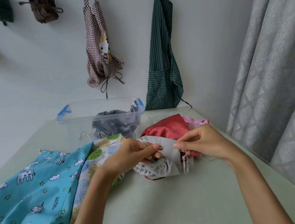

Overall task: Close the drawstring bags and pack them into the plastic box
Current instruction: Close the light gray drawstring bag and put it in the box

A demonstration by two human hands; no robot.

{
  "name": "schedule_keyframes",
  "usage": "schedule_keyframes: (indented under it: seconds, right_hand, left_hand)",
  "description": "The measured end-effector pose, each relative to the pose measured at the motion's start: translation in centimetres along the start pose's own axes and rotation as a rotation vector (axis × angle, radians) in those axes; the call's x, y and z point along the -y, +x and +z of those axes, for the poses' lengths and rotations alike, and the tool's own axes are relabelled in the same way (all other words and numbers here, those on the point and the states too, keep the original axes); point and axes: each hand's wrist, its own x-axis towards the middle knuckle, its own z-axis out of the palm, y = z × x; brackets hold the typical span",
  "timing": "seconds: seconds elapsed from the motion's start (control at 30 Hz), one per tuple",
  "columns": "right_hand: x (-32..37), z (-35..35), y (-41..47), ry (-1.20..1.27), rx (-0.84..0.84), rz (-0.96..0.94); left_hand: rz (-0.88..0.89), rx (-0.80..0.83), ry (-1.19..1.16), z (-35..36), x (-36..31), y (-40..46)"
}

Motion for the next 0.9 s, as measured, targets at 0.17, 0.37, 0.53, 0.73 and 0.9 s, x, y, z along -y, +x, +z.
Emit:
schedule_keyframes:
  seconds: [0.17,0.37,0.53,0.73,0.9]
  right_hand:
    - [1.6,-0.6,-1.0,-0.072,0.12,-0.069]
    - [1.5,0.2,-1.0,-0.266,0.195,-0.069]
    - [0.2,2.7,0.7,-0.253,0.14,-0.185]
    - [-0.9,3.1,1.4,-0.079,0.012,-0.162]
    - [-1.0,3.5,1.3,0.002,0.092,-0.103]
  left_hand:
    - [-0.067,-0.112,-0.191,0.4,0.0,0.3]
    - [-0.057,-0.137,-0.268,0.2,-0.5,-0.3]
    - [0.076,-0.129,-0.132,0.4,-1.4,-0.5]
    - [0.266,-0.439,0.152,-0.3,-1.0,-0.5]
    - [0.339,-0.637,0.448,0.1,0.4,0.0]
